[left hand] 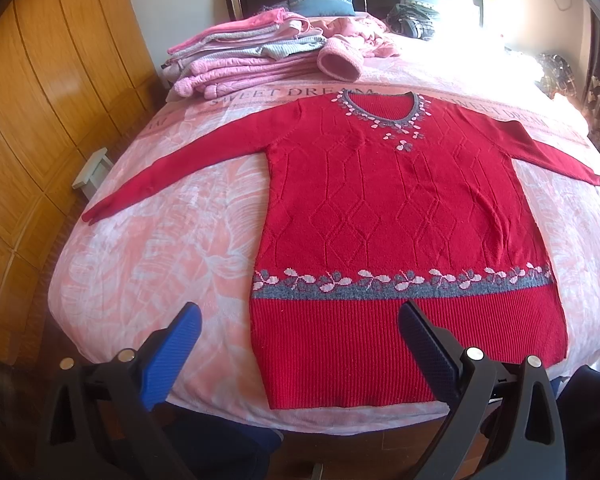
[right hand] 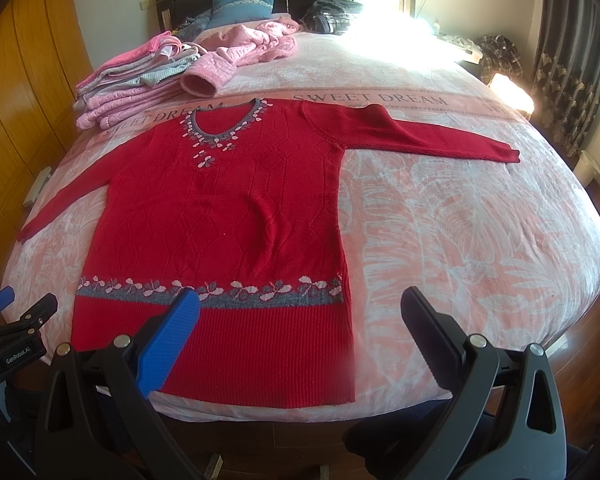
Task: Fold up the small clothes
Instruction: 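Move the right tool to the red sleeve cuff and grasp it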
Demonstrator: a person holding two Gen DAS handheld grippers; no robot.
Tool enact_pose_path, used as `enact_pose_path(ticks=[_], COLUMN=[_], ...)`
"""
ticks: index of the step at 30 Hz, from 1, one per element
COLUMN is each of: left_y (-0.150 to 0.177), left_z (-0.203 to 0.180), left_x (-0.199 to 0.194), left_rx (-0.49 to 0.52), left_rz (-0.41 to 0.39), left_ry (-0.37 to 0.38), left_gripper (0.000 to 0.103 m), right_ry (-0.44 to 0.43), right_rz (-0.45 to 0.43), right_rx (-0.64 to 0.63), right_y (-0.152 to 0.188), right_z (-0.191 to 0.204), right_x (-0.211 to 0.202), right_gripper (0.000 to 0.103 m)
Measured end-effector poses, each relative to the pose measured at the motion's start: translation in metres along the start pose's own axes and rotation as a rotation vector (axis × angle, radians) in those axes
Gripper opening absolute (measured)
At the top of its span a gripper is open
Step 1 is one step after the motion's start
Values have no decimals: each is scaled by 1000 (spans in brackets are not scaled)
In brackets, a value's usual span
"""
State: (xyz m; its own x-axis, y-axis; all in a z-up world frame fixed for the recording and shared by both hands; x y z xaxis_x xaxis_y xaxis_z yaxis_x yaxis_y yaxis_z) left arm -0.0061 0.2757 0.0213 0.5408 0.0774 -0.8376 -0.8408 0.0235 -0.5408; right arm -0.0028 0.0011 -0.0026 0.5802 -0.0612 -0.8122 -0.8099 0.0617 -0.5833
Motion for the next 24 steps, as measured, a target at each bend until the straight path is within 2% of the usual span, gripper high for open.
enact_pose_path(ticks=[6, 9, 11, 14, 17, 20, 22, 24], left_y=[-4, -16, -27, -47, -71, -99, -114, -128], left_z=[-3, -8, -11, -10, -11, -19, -27, -37], left_x=[7, 21, 33, 49, 61, 77, 88, 100], left_rx=[-2, 6, 13, -12, -67, -84, -78, -61], left_rz=[-1, 23, 42, 63, 78, 55, 38, 38], left_ry=[32, 62, 54, 26, 50, 54, 61, 65], left_gripper=[99, 99, 99, 99, 99, 99, 99, 99], right_ry=[-31, -27, 2, 28, 32, 111, 163, 176], right_rz=[3, 14, 37, 72, 95, 99, 112, 143], right_rx=[14, 21, 41, 157, 247, 299, 374, 463], right_y=[-7, -24, -42, -74, -108, -135, -144, -149], right_z=[-7, -20, -38, -85, -137, -195, -239, -282], right_x=[5, 16, 28, 52, 79, 108, 126, 145], right_gripper=[100, 100, 100, 100, 100, 100, 100, 100])
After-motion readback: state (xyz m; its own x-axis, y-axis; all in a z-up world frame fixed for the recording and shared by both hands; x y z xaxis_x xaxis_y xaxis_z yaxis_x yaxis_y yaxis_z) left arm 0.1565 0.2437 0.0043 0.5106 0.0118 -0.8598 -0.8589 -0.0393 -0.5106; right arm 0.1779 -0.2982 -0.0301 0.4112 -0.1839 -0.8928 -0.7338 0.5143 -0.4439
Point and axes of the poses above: each gripper's, at about its wrist camera, not at the fingertips, and x roughly the way its jaws point, z to its left, y to its underside, the point moved 1 cm from there along x, roughly the way its jaws point, and after that the axes turned 4 degrees about y, right-handed, at the moved point
